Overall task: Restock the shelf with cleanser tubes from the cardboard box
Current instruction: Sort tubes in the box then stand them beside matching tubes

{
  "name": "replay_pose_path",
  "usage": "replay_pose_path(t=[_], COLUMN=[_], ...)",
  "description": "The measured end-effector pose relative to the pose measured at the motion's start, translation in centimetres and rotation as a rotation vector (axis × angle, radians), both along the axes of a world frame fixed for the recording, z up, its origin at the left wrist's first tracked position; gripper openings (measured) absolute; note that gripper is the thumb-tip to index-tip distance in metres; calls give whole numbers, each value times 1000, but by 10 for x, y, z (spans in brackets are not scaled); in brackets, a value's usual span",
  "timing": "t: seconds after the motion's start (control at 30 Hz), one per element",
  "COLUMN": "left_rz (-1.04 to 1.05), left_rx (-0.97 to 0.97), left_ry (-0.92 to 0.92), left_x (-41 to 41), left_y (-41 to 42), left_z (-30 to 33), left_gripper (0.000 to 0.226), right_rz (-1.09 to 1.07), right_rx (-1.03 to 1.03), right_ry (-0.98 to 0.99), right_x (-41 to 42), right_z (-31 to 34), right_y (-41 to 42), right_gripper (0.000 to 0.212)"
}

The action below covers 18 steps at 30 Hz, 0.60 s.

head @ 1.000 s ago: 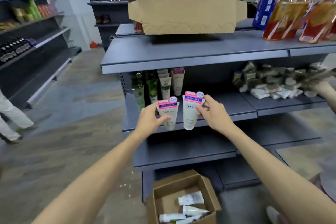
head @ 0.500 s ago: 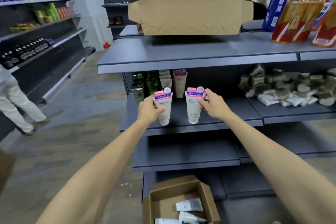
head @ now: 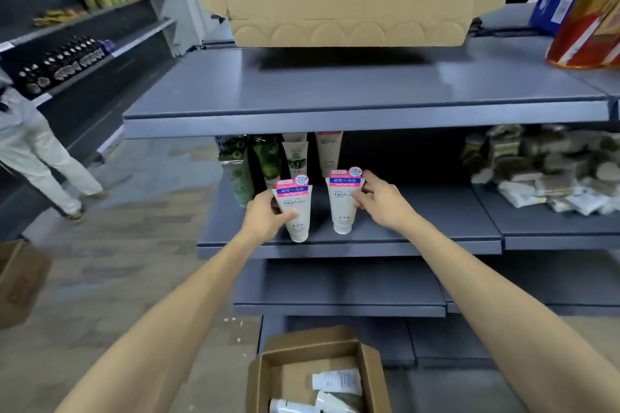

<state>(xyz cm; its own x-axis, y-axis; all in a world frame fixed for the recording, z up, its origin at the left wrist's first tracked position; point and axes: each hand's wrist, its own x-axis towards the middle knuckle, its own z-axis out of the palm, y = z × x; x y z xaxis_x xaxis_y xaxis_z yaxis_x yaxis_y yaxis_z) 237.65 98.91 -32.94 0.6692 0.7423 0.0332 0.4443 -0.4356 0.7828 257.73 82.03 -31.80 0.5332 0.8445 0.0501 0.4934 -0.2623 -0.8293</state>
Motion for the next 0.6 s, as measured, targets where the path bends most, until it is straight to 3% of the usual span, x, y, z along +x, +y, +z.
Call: replay_pose_path(t=[0.17, 0.27, 0.4, 0.6], left_rz=[-66, -42, 76, 332], left_rx=[2, -21, -30, -108], left_ry=[3, -14, -62, -246], left_x=[8, 8, 12, 26], left_y=[7, 5, -12, -49], left_z=[0, -7, -27, -59], left_gripper=[31, 38, 62, 47], right_rz=[-5, -37, -130, -212], right_rx=[-10, -76, -57, 11], right_ry=[71, 42, 2, -16], right_x=[7, 4, -5, -9], right_z=[-9, -22, -47, -68], right_y=[1, 0, 2, 11], right_gripper=[23, 39, 49, 45])
